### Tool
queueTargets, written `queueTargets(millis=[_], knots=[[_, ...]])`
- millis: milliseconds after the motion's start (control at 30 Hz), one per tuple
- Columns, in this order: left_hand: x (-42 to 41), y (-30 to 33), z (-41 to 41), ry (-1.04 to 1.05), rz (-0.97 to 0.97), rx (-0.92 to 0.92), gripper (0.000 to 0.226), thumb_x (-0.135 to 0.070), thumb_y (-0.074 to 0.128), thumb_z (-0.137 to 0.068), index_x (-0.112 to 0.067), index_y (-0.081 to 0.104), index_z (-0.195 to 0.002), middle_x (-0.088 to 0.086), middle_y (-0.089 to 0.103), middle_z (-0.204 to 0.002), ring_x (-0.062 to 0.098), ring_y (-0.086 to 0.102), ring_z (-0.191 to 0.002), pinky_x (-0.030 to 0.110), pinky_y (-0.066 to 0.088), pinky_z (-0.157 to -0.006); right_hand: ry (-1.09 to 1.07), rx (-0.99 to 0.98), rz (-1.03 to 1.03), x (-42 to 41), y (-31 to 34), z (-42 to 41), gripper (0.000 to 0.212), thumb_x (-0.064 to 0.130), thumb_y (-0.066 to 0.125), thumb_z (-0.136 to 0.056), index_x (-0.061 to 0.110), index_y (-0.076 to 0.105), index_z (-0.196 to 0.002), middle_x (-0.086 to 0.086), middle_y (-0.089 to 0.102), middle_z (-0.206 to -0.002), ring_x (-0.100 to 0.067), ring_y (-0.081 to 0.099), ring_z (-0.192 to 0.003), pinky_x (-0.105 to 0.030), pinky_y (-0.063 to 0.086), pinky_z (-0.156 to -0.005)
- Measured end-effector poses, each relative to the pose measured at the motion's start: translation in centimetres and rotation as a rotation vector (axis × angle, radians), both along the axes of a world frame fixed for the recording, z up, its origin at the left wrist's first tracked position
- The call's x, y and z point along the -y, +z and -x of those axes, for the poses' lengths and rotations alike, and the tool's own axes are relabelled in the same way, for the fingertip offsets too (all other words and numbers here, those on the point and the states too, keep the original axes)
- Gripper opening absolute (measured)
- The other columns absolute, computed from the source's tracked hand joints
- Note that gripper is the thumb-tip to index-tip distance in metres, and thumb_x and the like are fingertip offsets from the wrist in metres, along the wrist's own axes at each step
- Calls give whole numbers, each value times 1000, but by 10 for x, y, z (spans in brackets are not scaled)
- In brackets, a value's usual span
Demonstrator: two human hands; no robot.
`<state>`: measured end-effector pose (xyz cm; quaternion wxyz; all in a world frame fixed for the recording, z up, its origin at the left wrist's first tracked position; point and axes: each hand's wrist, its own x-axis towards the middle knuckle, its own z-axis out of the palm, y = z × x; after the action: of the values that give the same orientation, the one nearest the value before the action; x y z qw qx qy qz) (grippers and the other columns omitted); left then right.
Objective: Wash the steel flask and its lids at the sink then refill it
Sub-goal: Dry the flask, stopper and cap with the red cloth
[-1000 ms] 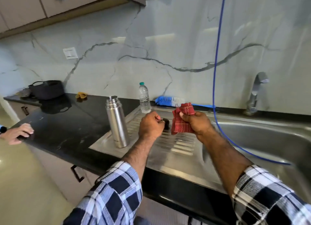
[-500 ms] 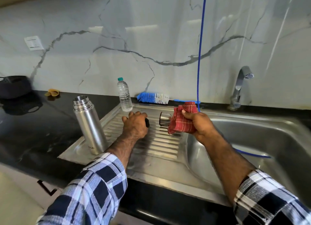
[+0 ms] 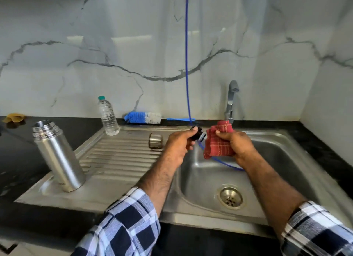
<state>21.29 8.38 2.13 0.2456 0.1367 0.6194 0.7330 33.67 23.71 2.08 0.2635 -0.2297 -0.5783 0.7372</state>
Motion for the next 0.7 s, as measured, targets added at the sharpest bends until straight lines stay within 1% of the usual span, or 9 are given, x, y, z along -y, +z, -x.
queueTargets(millis=[33,100,200,267,333,367,467,567,700], knots=[[-11,0,-10,-42,-18,18,17,-20,81,-92,-4,76,-96,7,68,-69,12,57,-51,22,44,-47,-27,-9,-13,-6,1,-6,28,13,77,-92,4,78,-119,-17,80,-105,-36,77,-100,-52,63,-91],[-35,-6,-28,-113,-18,4,13,-17,79,-94,-6,73,-99,11,71,-72,16,64,-55,23,52,-52,-45,-36,-37,-15,5,-16,31,31,69,-101,5,78,-116,-16,81,-102,-33,77,-93,-50,65,-84],[-57,-19,-41,-115,-2,-46,12,-10,76,-97,-9,69,-106,13,76,-84,21,72,-61,28,59,-60,-12,-41,-59,-22,-2,-20,52,52,48,-108,12,81,-111,-13,81,-105,-27,79,-96,-43,64,-81],[-62,-25,-42,-90,-2,-25,3,-5,68,-100,-7,71,-101,15,77,-86,22,74,-62,28,60,-60,1,-24,-135,-25,-14,-14,44,43,50,-110,12,81,-116,-11,81,-109,-23,78,-101,-40,61,-87],[-59,-25,-40,-94,-13,86,18,1,56,-103,-3,70,-94,13,75,-78,19,72,-56,24,59,-54,62,-9,-256,-27,-22,-9,26,18,59,-108,13,75,-128,-6,80,-116,-20,77,-104,-38,62,-82],[-56,-23,-41,-118,-22,138,23,2,51,-103,-3,70,-91,12,75,-73,18,71,-54,23,58,-53,92,-9,-308,-28,-25,-8,29,10,63,-105,15,73,-131,-5,79,-119,-23,77,-106,-40,64,-80],[-49,-22,-38,-207,-57,194,28,-1,47,-106,-2,70,-89,12,74,-68,17,67,-51,22,55,-50,88,-13,-524,-25,-26,-7,24,26,66,-103,19,69,-126,-7,77,-109,-29,77,-94,-51,66,-73],[-48,-24,-36,-256,-97,112,21,-5,55,-107,-2,72,-94,12,75,-76,16,65,-56,22,52,-52,-47,66,-823,-21,-28,-7,29,48,50,-107,22,60,-116,2,71,-94,-16,71,-80,-32,59,-66],[-44,-33,-33,-256,-46,-214,17,-6,70,-100,-7,74,-117,8,77,-96,11,72,-75,23,57,-63,-58,178,-687,-20,-29,-4,32,42,41,-113,17,61,-109,3,69,-95,-16,67,-89,-27,48,-69]])
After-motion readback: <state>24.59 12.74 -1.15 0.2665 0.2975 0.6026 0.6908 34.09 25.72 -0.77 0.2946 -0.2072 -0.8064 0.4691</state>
